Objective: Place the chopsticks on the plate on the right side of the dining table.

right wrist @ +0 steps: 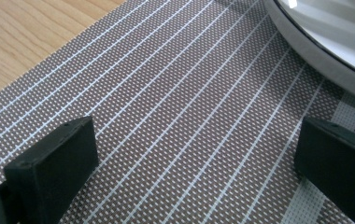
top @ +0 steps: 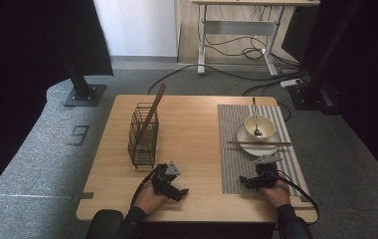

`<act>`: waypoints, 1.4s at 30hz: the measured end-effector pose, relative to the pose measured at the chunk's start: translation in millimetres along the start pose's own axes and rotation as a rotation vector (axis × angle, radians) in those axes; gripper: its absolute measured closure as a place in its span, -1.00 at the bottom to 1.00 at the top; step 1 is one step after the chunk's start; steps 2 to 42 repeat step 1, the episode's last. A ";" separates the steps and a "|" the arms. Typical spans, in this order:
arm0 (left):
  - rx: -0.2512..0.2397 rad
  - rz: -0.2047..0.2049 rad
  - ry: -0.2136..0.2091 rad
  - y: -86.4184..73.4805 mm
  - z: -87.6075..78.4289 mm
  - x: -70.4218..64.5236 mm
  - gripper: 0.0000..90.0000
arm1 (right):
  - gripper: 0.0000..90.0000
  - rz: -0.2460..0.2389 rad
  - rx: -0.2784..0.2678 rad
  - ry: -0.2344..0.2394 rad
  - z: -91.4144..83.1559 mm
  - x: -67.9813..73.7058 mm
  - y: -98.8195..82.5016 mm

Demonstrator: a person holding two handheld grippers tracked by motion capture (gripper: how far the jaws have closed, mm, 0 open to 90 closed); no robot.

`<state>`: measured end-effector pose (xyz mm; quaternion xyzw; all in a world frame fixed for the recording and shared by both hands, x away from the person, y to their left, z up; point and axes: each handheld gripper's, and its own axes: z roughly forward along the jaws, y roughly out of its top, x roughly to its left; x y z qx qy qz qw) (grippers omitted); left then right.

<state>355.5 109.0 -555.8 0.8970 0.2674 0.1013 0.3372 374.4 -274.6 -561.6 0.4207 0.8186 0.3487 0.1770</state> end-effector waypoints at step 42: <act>0.000 0.000 0.000 0.0 0.0 0.0 -1.00 | -1.00 0.000 -0.002 0.000 0.0 -0.1 0.0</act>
